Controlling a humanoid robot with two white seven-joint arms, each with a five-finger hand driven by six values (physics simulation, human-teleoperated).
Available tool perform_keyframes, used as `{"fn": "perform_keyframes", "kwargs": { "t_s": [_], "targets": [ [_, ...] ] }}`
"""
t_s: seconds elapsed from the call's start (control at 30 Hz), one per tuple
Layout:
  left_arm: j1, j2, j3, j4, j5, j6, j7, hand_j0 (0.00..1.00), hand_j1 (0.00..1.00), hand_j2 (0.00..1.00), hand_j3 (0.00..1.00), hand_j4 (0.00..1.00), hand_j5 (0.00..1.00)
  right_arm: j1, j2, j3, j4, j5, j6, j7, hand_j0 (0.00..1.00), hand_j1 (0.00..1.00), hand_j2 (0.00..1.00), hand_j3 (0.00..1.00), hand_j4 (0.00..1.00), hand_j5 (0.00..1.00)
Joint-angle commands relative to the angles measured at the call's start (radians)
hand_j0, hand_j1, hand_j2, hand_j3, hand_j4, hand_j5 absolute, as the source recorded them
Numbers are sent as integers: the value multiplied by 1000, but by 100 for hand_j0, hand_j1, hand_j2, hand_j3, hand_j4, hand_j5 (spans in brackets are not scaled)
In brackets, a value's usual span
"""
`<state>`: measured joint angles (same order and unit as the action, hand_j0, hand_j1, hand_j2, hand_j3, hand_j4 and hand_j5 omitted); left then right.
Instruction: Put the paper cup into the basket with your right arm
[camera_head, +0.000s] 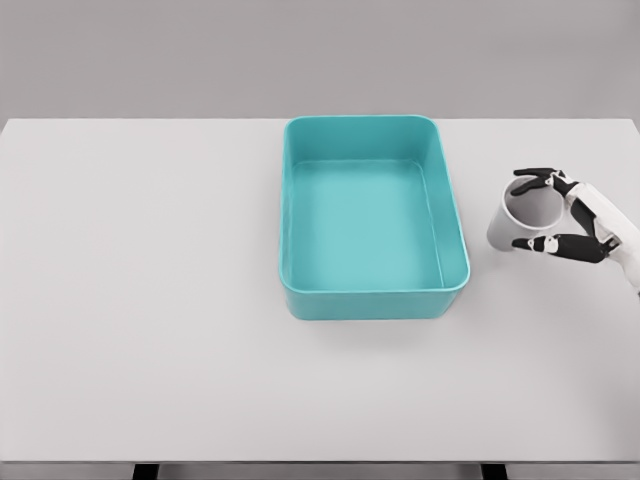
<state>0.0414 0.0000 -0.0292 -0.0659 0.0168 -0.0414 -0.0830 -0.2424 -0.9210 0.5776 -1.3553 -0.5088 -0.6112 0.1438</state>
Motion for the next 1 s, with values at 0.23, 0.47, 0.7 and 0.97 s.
{"fn": "perform_keyframes", "kwargs": {
  "t_s": [0.23, 0.47, 0.7, 0.97],
  "targets": [
    [0, 0, 0, 0, 0, 0, 0, 100, 100, 100, 100, 100, 100, -138, 22, 88, -1, 122, 0, -3, 56, 56, 56, 56, 56, 56],
    [0, 0, 0, 0, 0, 0, 0, 100, 100, 100, 100, 100, 100, -221, 28, 108, -1, 245, 0, -1, 56, 56, 56, 56, 56, 56],
    [0, 0, 0, 0, 0, 0, 0, 100, 100, 100, 100, 100, 100, -344, 33, 151, -1, 337, 0, -1, 56, 56, 56, 56, 56, 56],
    [0, 0, 0, 0, 0, 0, -1, 100, 100, 100, 100, 100, 100, -522, 82, 294, -1, 412, 0, 0, 56, 56, 56, 56, 56, 56]
  ]
}}
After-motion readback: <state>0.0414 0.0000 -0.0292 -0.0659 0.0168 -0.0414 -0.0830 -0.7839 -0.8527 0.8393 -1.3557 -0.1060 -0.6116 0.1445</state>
